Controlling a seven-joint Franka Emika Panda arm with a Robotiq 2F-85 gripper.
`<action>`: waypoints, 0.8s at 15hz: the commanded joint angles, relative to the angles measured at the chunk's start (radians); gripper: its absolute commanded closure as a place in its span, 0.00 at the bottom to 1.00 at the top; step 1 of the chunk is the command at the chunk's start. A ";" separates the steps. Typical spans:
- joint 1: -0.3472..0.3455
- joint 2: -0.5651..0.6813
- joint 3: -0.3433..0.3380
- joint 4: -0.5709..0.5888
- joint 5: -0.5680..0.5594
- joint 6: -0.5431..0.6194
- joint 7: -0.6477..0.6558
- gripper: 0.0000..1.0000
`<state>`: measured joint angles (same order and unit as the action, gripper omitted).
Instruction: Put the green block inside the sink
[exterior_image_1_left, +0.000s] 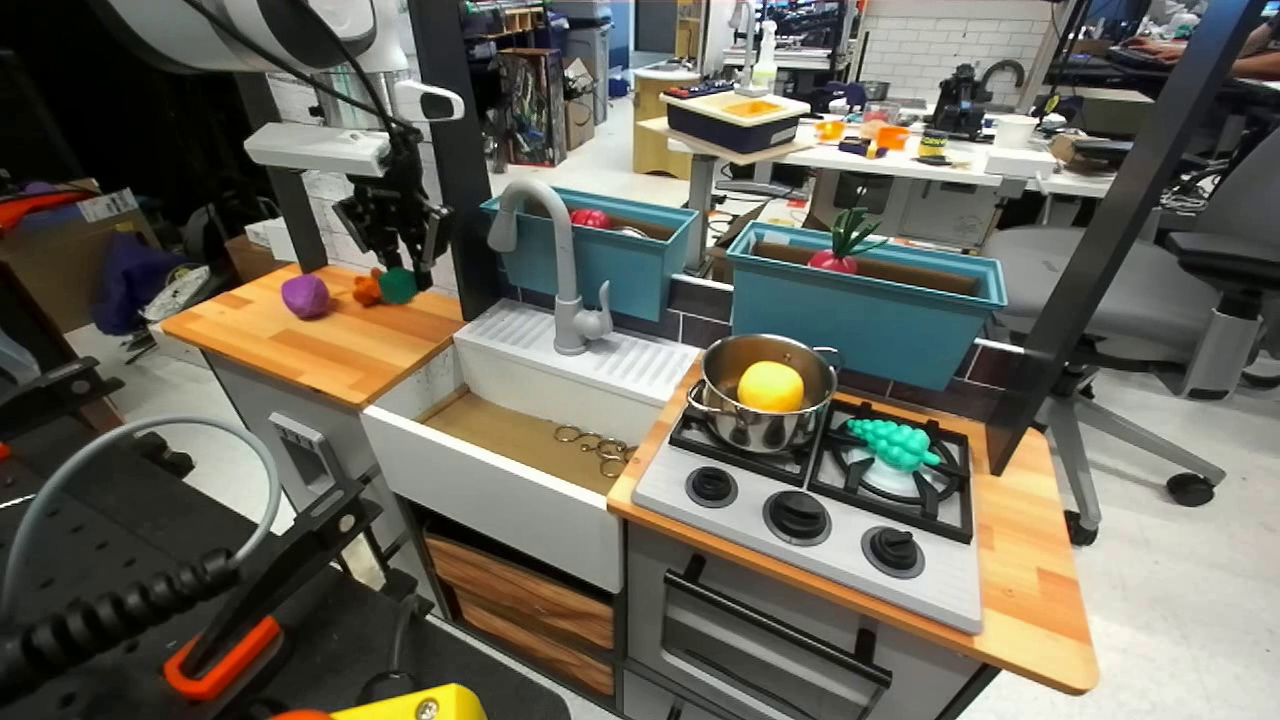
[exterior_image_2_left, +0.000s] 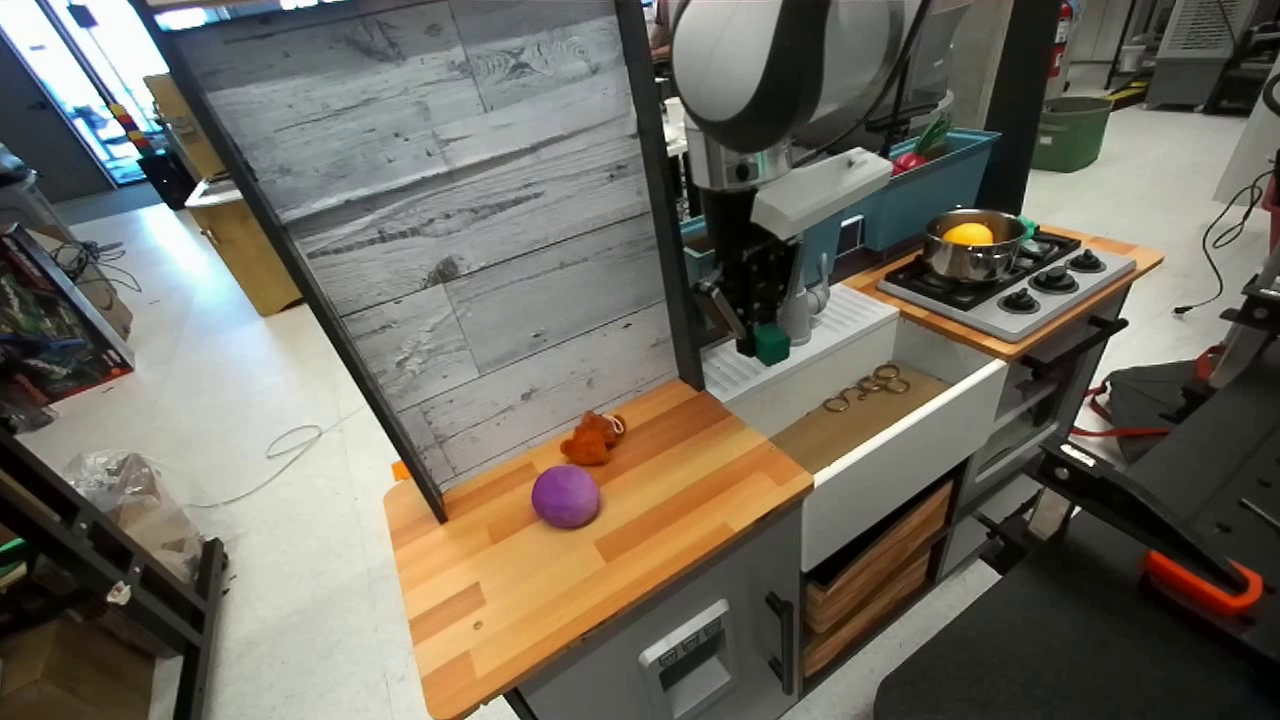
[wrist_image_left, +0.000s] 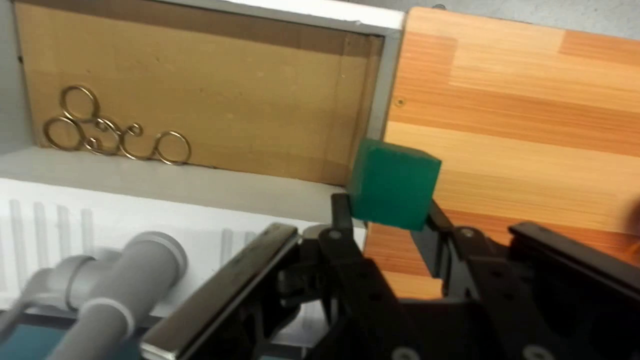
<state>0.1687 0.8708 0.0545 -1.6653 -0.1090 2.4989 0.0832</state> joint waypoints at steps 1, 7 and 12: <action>-0.050 -0.058 -0.038 -0.103 0.025 0.032 0.007 0.90; -0.136 -0.033 -0.094 -0.086 0.020 -0.009 -0.006 0.90; -0.179 0.045 -0.127 0.027 0.009 -0.099 -0.022 0.90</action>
<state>0.0002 0.8621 -0.0560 -1.7242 -0.1077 2.4594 0.0801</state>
